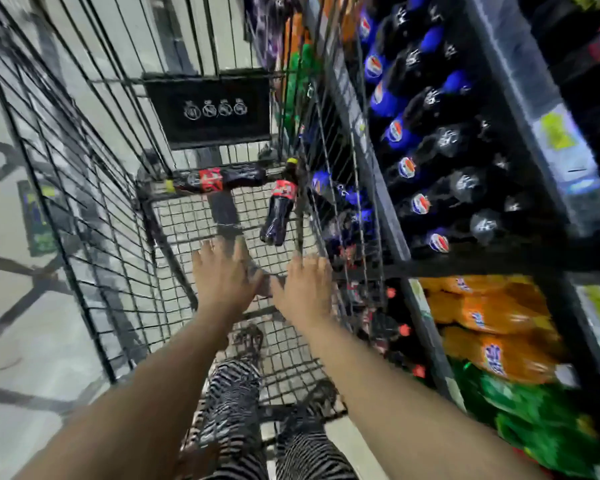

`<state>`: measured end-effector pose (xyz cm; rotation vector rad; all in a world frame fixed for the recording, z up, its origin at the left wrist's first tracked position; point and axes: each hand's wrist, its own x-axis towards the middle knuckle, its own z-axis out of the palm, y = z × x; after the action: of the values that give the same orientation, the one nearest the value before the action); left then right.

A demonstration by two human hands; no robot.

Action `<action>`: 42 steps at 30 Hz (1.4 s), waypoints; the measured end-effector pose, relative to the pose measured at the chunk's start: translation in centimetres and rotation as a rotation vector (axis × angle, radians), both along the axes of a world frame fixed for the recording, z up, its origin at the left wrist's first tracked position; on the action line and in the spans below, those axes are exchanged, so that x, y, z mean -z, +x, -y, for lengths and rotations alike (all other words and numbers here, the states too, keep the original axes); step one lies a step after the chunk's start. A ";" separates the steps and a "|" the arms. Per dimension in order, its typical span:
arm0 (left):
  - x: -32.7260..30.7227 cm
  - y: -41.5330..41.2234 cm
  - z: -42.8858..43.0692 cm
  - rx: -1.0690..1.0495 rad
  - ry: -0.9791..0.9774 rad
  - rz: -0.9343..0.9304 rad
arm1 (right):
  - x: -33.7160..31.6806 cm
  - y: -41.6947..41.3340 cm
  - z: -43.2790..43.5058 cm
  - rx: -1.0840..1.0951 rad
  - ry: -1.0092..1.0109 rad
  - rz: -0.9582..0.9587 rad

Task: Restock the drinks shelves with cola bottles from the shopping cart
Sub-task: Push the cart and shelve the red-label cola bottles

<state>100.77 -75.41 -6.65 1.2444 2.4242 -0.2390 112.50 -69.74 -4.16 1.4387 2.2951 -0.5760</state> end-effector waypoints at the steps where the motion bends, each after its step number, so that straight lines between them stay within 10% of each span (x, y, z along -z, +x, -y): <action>1: 1.7 -1.0 -0.6 0.000 -0.006 0.010 | 2.3 -1.0 -0.7 0.042 -0.025 0.009; 11: 17.5 -10.0 -8.3 -0.020 0.117 -0.140 | 18.8 -8.7 -7.9 0.496 0.071 -0.196; 22: 19.3 -16.4 -11.8 -0.093 0.191 -0.166 | 22.0 -10.9 -9.0 0.730 0.233 -0.252; 36: 17.7 -17.7 -7.5 -0.136 0.071 0.162 | 21.4 -10.4 -8.9 0.752 0.168 -0.293; 42: 17.1 -15.2 -5.1 -0.373 0.322 0.468 | 21.2 -10.4 -9.0 0.787 0.137 -0.295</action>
<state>85.60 -70.34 -23.72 0.8167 2.2624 0.5110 102.09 -60.70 -25.33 2.4795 1.9178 -0.9014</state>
